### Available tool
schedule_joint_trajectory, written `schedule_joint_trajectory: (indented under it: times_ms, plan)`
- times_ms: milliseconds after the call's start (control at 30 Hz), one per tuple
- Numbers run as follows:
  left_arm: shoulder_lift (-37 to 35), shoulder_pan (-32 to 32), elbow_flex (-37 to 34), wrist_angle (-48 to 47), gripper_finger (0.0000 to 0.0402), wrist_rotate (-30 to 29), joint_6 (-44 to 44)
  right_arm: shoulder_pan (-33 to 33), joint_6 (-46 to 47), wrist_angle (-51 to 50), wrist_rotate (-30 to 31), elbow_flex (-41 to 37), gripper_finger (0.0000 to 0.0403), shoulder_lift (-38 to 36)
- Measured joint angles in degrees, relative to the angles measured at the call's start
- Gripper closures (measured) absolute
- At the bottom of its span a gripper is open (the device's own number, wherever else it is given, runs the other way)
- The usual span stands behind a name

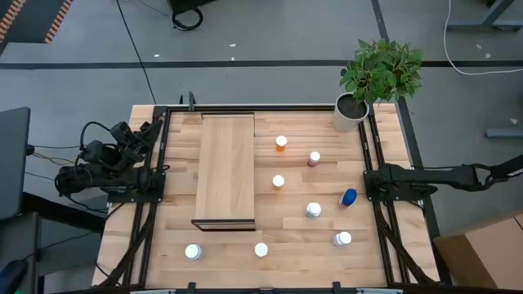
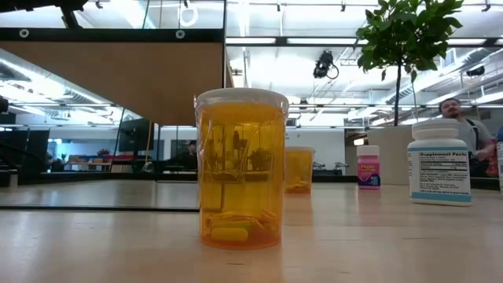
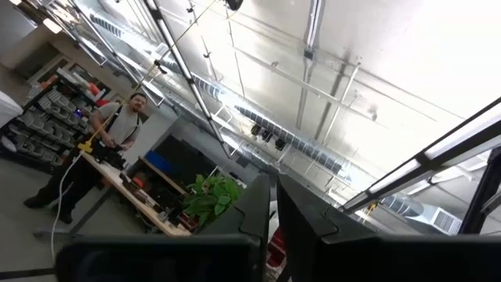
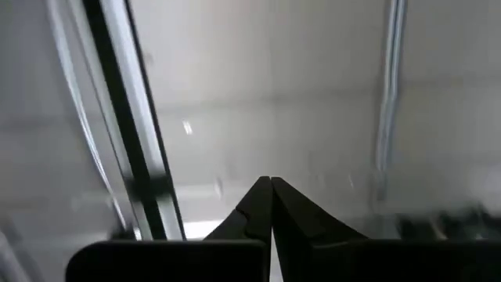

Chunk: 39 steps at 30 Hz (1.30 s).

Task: Pick and place medicine bottles onto shelf by color
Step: Put the pink pill bottle on the shelf

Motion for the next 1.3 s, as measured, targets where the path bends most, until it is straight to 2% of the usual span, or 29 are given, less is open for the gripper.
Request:
schedule_joint_trajectory:
  times_ms: [100, 200, 233, 300, 400, 533, 700, 833, 933, 1133, 1300]
  plan:
    - [0.00, 0.00, 0.00, 0.04, 0.0363, 0.00, -0.05, 0.99, 2.76, -23.07, 10.94, -2.25, 0.0392, 0.83]
    - [0.00, -0.01, 0.00, 0.29, 0.0364, 0.00, -0.25, 1.89, 11.80, -38.35, 24.42, -9.52, 0.0392, 3.04]
    - [0.00, -0.01, 0.00, 0.28, 0.0366, 0.00, -0.75, 2.15, 15.19, -42.04, 26.90, -12.44, 0.0392, 3.75]
    - [0.00, -0.01, 0.00, 0.29, 0.0369, 0.00, -2.13, 2.70, 20.67, -45.61, 27.62, -18.25, 0.0392, 4.99]
    - [0.00, 0.00, 0.00, 0.25, 0.0373, 0.00, -3.87, 3.28, 26.04, -44.75, 25.69, -25.68, 0.0392, 7.31]
    - [0.00, -0.01, 0.00, 0.25, 0.0372, 0.00, -4.74, 3.28, 31.51, -36.73, 22.68, -30.74, 0.0392, 12.87]
    - [0.00, -0.02, 0.00, 0.10, 0.0366, -0.02, -9.16, 3.28, 30.86, -26.55, 21.20, -30.25, 0.0392, 22.31]
    - [0.00, -0.02, 0.00, 0.14, 0.0370, 0.00, -11.17, 3.28, 24.74, -19.83, 20.64, -27.35, 0.0392, 29.41]
    - [0.00, -0.02, 0.00, 0.23, 0.0373, -0.02, -12.01, 3.27, 20.45, -19.56, 20.24, -25.50, 0.0392, 34.58]
    - [0.00, 0.00, 0.00, 0.23, 0.0361, -0.02, -11.59, 3.17, 22.54, -20.47, 19.93, -24.68, 0.0392, 42.84]
    - [0.00, 0.00, 0.04, 0.23, 0.0336, -0.02, -11.63, 3.17, 19.89, -28.54, 20.22, -24.68, 0.0392, 48.20]
